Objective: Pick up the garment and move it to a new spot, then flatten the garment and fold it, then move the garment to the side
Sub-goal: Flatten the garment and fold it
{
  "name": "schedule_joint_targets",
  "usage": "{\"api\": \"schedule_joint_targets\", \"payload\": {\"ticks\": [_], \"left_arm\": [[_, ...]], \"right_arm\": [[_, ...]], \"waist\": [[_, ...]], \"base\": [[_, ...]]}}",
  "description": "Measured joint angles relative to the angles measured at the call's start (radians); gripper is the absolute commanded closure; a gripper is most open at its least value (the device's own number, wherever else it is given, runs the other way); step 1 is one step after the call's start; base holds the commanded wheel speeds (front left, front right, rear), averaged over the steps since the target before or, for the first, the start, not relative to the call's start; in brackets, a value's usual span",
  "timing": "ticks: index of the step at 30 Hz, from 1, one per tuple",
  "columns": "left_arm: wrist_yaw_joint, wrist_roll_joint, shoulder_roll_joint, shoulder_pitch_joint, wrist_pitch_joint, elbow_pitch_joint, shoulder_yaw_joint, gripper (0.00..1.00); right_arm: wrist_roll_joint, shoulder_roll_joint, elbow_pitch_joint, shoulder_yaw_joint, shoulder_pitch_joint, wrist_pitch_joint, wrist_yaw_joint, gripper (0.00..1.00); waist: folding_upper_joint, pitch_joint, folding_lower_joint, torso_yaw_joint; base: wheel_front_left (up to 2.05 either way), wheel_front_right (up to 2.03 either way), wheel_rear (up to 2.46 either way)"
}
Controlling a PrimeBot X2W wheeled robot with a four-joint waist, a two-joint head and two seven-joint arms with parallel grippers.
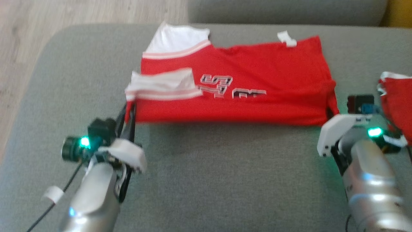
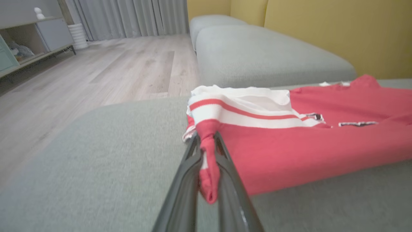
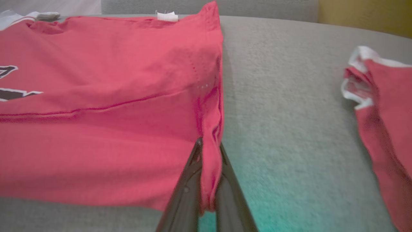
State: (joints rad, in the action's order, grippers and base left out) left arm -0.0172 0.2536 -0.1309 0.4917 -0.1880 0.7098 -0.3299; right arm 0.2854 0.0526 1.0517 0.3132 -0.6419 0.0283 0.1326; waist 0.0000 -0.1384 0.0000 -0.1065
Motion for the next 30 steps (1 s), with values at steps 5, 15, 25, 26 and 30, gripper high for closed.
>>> {"api": "schedule_joint_targets", "payload": {"ticks": [5, 15, 25, 26, 30], "left_arm": [[-0.011, -0.008, -0.013, -0.076, 0.050, 0.039, -0.033, 1.00], [-0.046, 0.020, -0.051, -0.245, 0.142, -0.011, -0.065, 1.00], [-0.016, 0.035, -0.088, -0.360, 0.234, -0.188, -0.079, 1.00], [-0.001, 0.033, -0.091, -0.366, 0.237, -0.202, -0.082, 0.56], [0.042, 0.025, -0.095, -0.376, 0.240, -0.253, -0.083, 0.00]], "right_arm": [[-0.005, -0.004, -0.009, 0.016, 0.078, 0.002, 0.000, 1.00], [-0.165, -0.009, -0.122, -0.048, 0.270, 0.067, 0.000, 1.00], [-0.269, -0.011, -0.412, -0.109, 0.470, 0.157, 0.000, 0.00], [-0.281, -0.013, -0.436, -0.111, 0.480, 0.157, 0.000, 0.00], [-0.285, -0.011, -0.535, -0.127, 0.514, 0.119, 0.000, 0.00]], "waist": [[0.0000, 0.066, -0.0001, 0.015], [0.0000, 0.189, -0.0002, 0.062], [0.0000, 0.196, -0.0001, 0.092], [0.0000, 0.193, 0.0000, 0.094], [0.0000, 0.178, 0.0000, 0.096]], "base": [[0.00, 0.00, 0.00], [0.00, 0.00, 0.00], [0.00, 0.00, 0.00], [0.00, 0.00, 0.00], [0.00, 0.00, 0.00]]}}
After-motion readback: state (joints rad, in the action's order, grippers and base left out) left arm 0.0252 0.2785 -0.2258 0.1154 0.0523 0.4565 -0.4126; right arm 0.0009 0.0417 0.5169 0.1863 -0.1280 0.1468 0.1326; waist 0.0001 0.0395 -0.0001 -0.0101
